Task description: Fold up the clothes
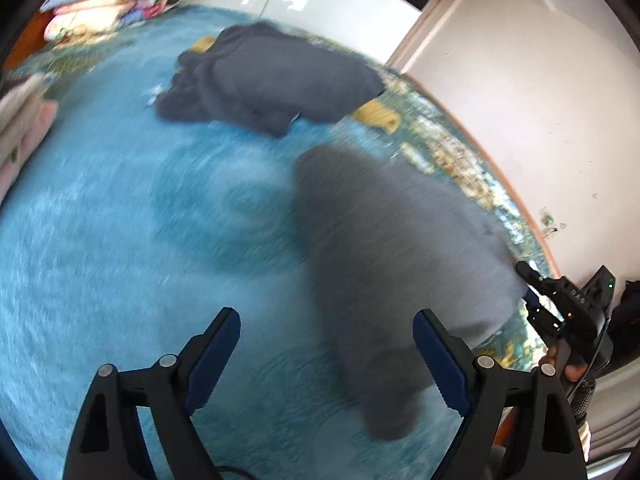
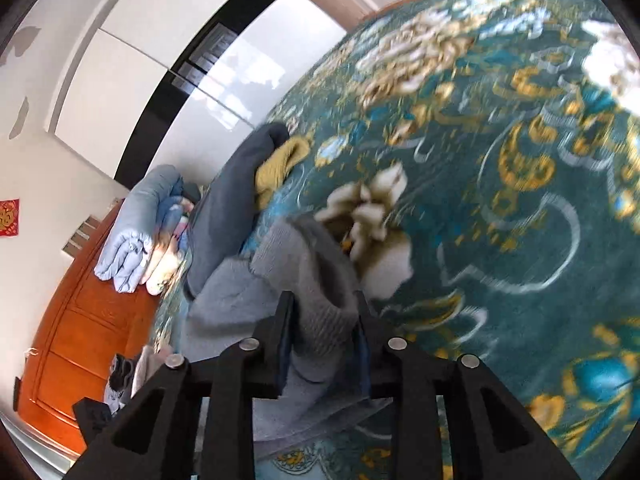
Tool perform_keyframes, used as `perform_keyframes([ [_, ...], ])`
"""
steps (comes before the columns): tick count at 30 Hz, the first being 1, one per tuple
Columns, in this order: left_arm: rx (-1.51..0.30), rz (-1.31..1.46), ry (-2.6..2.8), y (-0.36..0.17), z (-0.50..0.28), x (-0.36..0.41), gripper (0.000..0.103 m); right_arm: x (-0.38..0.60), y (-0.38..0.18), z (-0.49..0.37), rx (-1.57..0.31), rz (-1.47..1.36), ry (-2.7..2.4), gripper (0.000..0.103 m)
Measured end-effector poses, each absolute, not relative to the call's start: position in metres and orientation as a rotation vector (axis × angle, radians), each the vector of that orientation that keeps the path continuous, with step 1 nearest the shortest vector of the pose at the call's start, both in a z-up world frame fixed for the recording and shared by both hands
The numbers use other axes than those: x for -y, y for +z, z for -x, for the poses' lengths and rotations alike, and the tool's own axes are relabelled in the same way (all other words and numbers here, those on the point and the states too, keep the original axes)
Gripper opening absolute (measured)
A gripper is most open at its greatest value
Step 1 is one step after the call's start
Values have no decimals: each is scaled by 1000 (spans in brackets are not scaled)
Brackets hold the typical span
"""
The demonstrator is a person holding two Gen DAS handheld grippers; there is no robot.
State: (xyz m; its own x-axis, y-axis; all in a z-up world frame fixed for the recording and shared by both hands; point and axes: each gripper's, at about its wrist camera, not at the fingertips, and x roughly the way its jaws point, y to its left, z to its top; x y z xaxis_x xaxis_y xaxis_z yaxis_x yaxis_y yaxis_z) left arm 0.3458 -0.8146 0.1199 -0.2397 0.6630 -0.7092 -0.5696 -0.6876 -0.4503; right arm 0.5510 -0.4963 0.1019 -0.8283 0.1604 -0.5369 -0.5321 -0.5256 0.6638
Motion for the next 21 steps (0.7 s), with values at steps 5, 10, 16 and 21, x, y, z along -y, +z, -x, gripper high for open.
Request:
perform_keyframes([
  [5,83,1086,1915,139,-360,781,90,508,133,-559,-1086,509,2424,33],
  [10,5,1142,1863,117,-366,748,90,542,144,-528,-931,593,2645,41],
  [16,25,1210,1864,99,-356,757,90,537,90,-499,-1010,809,2582,46],
  [21,185,1243,1890,98,-329,796,90,535,116,-529,-967,666,2682,54],
])
